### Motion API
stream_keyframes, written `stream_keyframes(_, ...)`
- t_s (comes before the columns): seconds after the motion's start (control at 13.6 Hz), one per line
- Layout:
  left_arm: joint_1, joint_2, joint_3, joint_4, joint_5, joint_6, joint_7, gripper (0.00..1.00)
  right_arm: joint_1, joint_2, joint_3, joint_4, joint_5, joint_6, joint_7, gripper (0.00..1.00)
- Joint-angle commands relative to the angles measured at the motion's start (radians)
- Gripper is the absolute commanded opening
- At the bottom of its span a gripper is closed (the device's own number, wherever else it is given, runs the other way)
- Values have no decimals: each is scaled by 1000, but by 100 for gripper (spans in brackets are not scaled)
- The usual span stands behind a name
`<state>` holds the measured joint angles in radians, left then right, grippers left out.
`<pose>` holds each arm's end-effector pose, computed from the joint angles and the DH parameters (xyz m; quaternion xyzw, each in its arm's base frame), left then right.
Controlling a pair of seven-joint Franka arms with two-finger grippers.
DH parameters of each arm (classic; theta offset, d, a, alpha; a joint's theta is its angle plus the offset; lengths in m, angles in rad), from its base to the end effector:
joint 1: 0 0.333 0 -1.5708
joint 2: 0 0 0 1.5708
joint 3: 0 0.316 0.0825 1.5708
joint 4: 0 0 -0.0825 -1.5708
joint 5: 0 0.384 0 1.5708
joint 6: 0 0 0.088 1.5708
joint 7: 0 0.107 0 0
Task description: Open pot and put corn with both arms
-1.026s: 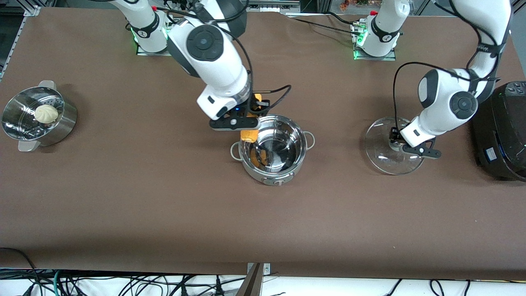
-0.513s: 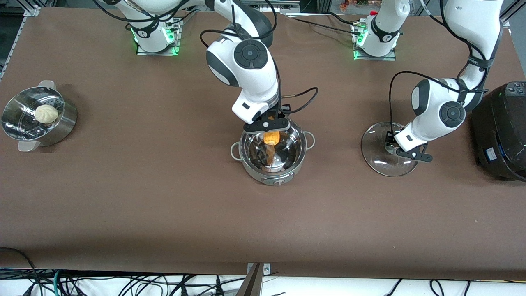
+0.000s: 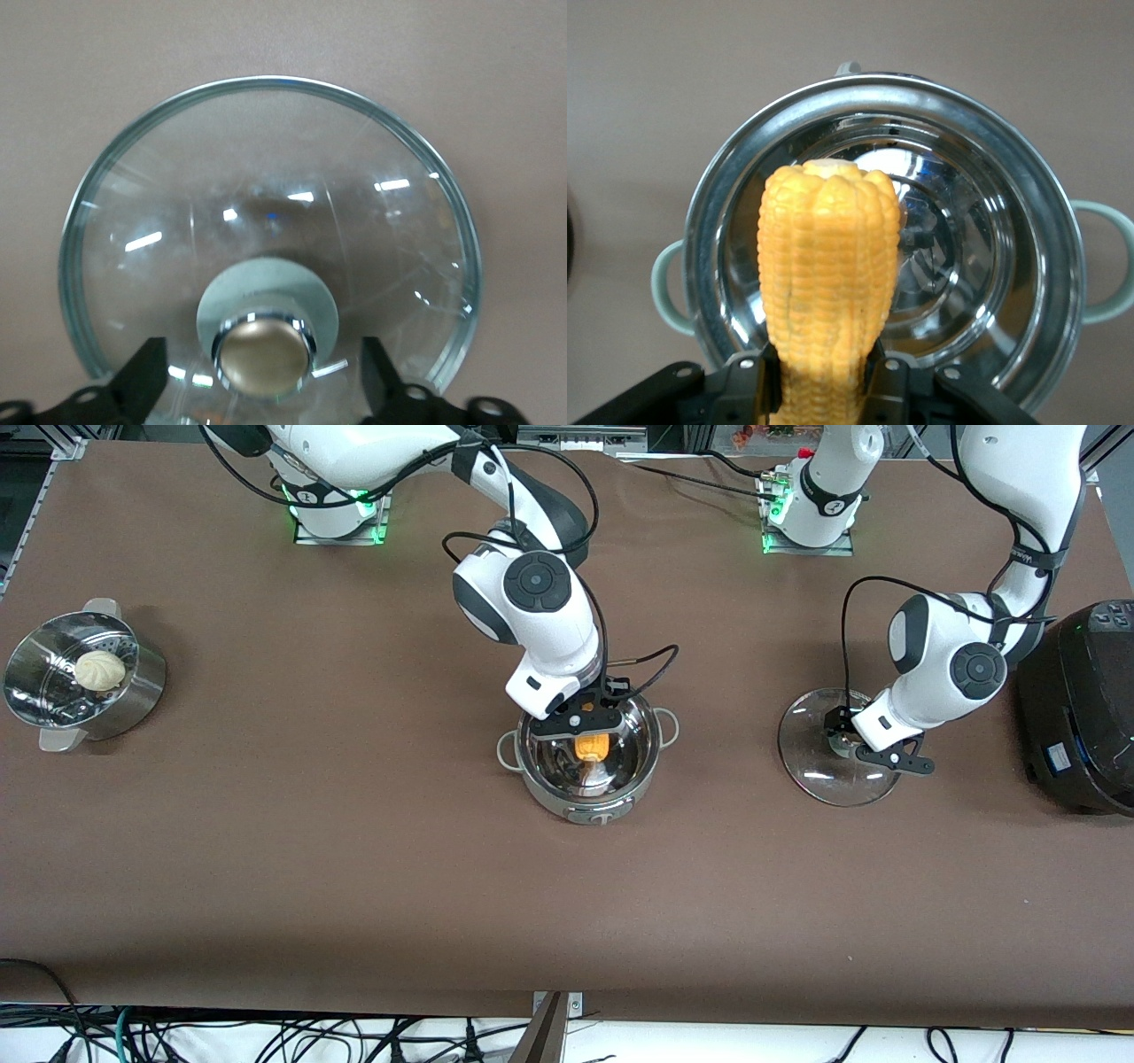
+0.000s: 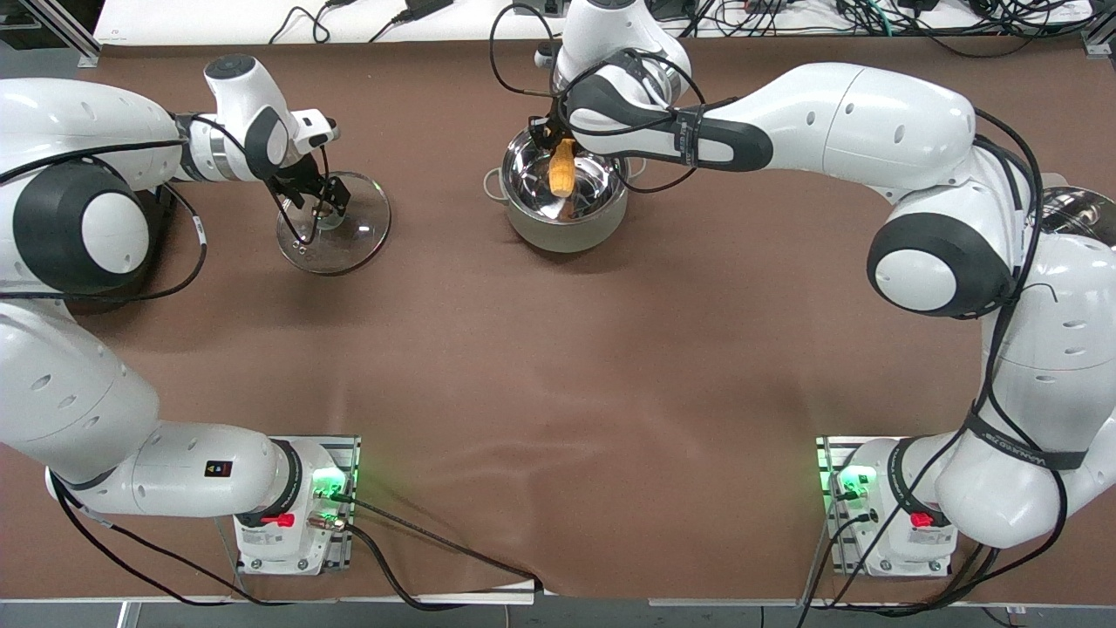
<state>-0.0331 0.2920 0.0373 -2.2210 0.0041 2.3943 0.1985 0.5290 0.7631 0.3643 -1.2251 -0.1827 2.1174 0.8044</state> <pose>0.5372 0.0025 0.2332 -0.9933 0.0989 0.0596 0.0007 0.5429 0.5371 0.3531 -0.9951 -0.0273 -0.0292 0.0908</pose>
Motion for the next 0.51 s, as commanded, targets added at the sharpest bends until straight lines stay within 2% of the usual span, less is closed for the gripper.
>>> stream_keyframes(0.0, 7, -196, 3, -16, -13, -163, 9, 100, 9, 51, -7, 47, -31, 25, 6, 14)
stream_keyframes(0.37, 65, -394, 1, -6, -13, -182, -1, 100, 14, 81, -34, 47, -35, 90, 4, 14)
stream_keyframes(0.44, 65, -425, -7, 7, -13, -225, -23, 100, 16, 84, -38, 47, -35, 93, 4, 14)
